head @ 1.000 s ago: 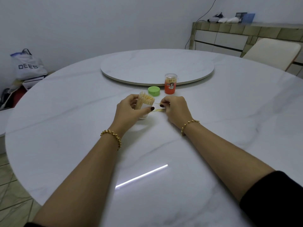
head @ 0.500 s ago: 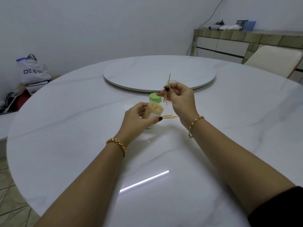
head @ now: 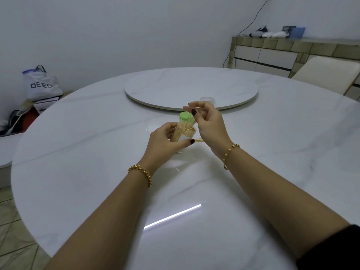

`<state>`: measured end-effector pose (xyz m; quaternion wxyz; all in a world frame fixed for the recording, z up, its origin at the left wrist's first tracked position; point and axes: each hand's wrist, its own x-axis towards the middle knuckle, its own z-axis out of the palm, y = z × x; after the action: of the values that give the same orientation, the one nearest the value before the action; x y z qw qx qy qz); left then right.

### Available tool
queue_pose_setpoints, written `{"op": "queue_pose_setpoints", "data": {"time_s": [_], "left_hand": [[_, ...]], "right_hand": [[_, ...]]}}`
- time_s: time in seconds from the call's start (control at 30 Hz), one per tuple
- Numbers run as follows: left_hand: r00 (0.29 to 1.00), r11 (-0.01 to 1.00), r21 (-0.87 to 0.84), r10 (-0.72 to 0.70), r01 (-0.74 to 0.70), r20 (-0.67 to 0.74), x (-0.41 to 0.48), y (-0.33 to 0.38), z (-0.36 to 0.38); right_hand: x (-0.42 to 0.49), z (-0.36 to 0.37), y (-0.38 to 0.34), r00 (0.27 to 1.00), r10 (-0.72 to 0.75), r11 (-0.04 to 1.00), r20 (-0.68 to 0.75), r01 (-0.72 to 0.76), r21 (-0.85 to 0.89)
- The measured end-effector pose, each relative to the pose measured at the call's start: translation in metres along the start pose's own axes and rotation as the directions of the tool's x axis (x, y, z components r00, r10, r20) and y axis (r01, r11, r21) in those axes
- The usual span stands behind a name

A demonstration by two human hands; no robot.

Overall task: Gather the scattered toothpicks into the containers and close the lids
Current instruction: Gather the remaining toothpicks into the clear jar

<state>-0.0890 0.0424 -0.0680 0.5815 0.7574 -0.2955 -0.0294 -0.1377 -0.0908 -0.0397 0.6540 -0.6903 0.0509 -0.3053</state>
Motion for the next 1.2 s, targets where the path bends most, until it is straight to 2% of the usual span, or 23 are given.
{"op": "queue_pose_setpoints", "data": {"time_s": [0.1, 0.3, 0.47, 0.6, 0.67, 0.73, 0.83, 0.97, 1.03, 1.2], "left_hand": [[1.000, 1.000, -0.004, 0.000, 0.000, 0.014, -0.001, 0.001, 0.001], [1.000, 1.000, -0.003, 0.004, -0.004, 0.013, -0.003, 0.004, 0.001], [0.998, 0.994, 0.105, 0.012, -0.018, 0.056, -0.004, 0.005, 0.006], [0.999, 0.994, 0.109, 0.025, -0.028, 0.035, -0.003, 0.007, 0.006], [1.000, 0.997, 0.067, 0.025, -0.026, 0.017, -0.003, 0.006, 0.004], [1.000, 0.999, 0.037, 0.015, -0.016, 0.026, -0.003, 0.004, 0.005], [0.999, 1.000, 0.023, 0.016, -0.017, 0.030, -0.004, 0.004, 0.005], [1.000, 1.000, -0.015, 0.012, -0.012, 0.001, -0.003, 0.007, 0.002], [1.000, 1.000, -0.022, 0.004, -0.005, -0.022, -0.003, 0.007, 0.000], [0.999, 1.000, -0.022, 0.004, -0.005, -0.049, -0.001, 0.005, -0.004]], "right_hand": [[-0.002, 0.002, 0.000, 0.995, -0.100, 0.994, 0.012, 0.100, -0.037], [-0.013, 0.010, -0.001, 0.995, -0.060, 0.987, 0.078, 0.070, -0.143], [-0.024, 0.016, -0.010, 0.968, -0.139, 0.937, 0.208, 0.197, -0.289], [-0.022, 0.016, -0.006, 0.941, -0.180, 0.790, 0.287, 0.312, -0.528], [-0.018, 0.012, 0.000, 0.934, -0.148, 0.679, 0.326, 0.335, -0.653], [-0.014, 0.008, 0.007, 0.929, -0.111, 0.622, 0.354, 0.343, -0.704], [-0.012, 0.001, 0.009, 0.934, -0.095, 0.712, 0.345, 0.305, -0.632], [-0.018, -0.001, 0.007, 0.954, -0.189, 0.819, 0.231, 0.283, -0.499], [-0.022, -0.001, 0.007, 0.954, -0.221, 0.817, 0.202, 0.294, -0.495], [-0.031, 0.003, 0.007, 0.921, -0.313, 0.761, 0.230, 0.389, -0.520]]}}
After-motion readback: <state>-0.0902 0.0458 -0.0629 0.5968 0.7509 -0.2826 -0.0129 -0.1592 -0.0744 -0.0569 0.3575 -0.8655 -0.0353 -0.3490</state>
